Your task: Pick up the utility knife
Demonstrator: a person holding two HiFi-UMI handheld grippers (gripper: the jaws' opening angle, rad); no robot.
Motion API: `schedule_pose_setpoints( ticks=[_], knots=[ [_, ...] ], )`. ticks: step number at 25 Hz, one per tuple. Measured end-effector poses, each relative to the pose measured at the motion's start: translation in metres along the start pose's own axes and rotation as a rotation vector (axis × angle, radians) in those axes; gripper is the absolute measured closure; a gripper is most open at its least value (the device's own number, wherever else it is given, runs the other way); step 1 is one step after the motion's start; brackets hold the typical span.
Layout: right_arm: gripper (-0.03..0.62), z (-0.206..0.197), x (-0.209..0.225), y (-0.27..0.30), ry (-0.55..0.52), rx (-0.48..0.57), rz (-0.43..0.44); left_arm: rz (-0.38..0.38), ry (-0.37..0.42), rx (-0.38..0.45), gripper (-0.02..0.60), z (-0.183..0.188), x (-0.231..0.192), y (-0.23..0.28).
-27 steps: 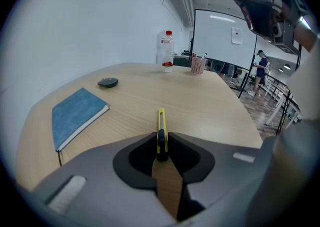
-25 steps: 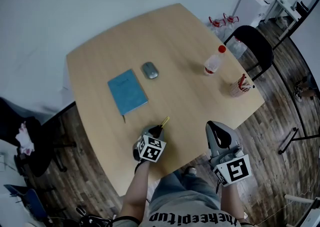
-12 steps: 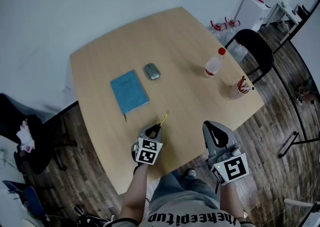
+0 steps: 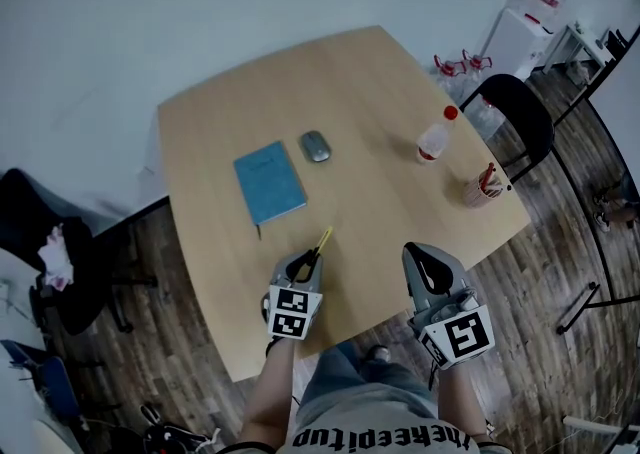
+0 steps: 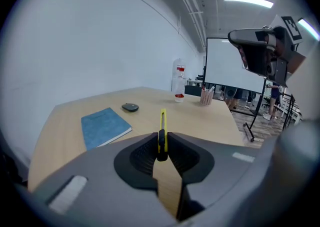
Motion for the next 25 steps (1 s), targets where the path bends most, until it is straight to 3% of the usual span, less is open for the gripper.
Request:
schedule_pose_setpoints(
  ticks=[25],
  knots=[
    [0.594,0.009,-0.024,-0.010,-0.011,0.058,0.133,0.117,-0.067,0.295,0.502,0.044,0.023,-0.099]
  ],
)
Point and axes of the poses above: the fingertips, and each gripper's own axes: y forward along the fingers, x to its right, z out of its top, the point moved 3 cm from there along -y, backward along the fingers, and after that the axes turned 8 degrees about -y, right-handed, at the moved point
